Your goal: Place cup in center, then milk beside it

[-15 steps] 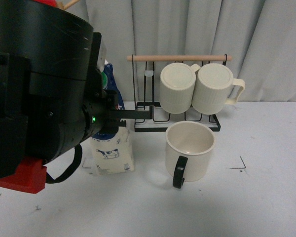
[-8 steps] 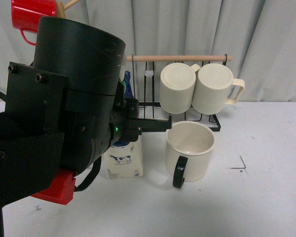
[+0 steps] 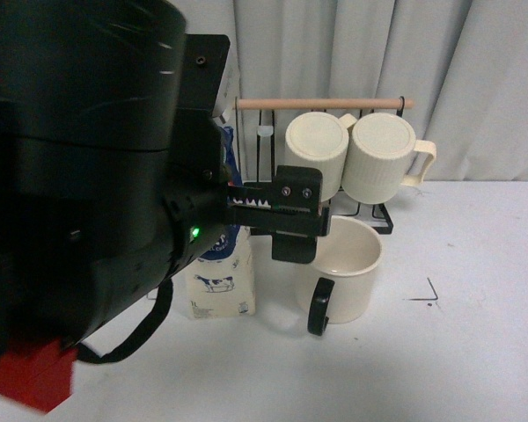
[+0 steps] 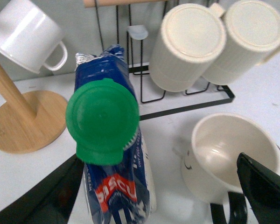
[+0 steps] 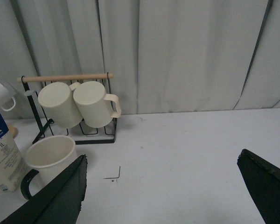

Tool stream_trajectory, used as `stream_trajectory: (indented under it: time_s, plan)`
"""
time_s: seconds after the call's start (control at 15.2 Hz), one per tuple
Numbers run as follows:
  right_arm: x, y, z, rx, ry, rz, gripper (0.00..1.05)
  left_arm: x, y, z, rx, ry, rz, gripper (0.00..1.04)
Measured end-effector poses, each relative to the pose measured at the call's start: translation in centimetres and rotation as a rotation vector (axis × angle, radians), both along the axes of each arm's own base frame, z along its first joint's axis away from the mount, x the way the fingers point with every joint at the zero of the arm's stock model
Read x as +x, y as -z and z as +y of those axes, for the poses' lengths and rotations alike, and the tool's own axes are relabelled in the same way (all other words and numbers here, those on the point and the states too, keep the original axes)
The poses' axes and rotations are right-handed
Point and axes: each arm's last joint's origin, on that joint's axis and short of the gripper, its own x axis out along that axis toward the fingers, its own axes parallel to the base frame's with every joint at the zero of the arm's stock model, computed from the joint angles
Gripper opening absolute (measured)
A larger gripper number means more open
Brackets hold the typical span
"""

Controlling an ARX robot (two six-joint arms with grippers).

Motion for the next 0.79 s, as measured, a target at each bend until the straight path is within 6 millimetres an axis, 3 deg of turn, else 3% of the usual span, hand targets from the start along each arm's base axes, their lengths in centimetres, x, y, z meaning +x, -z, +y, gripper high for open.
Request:
stream_trajectory:
  time_s: [0.13,0.26,0.33,0.46,0.52,0.59,0.66,0.72,0.79]
  plan:
    - [0.0,0.0,0.0,0.0,0.0,0.0,0.98,-2.8,-0.4,2.1,0.023,0.12,-0.024,0.98]
    - [0.0,0.0,0.0,0.0,0.0,0.0,0.98,-6.2,0.3,7.4,0.048,0.137,-0.054,0.98]
    - [0.0,0.0,0.0,0.0,0.0,0.0,0.98,-7.3,1.1,8.7,0.053,0.055,-0.103,0.94]
    - [0.0,0.0,0.0,0.0,0.002,0.001,0.98,-8.9,2.1,10.3,0.038,-0.167,-0.226,0.71]
    - [0.0,0.0,0.0,0.0,0.004,0.0,0.98,-9.6,0.0,12.0,-0.021,-0.243,-0.341,0.53]
    - [0.0,0.0,0.0,0.0,0.003,-0.001,0.98,-10.2,-0.3,12.7,-0.025,-0.234,-0.344,0.4]
    - [0.0,0.0,0.0,0.0,0.003,0.0,0.98,-12.5,-1.1,14.6,-0.023,-0.231,-0.322,0.02]
    - [0.0,0.0,0.0,0.0,0.003,0.0,0.98,-14.0,-1.4,15.7,-0.024,-0.232,-0.324,0.02]
    - [0.0,0.0,0.0,0.0,0.003,-0.001,0.98,-14.1,-1.5,15.7,-0.026,-0.232,-0.331,0.02]
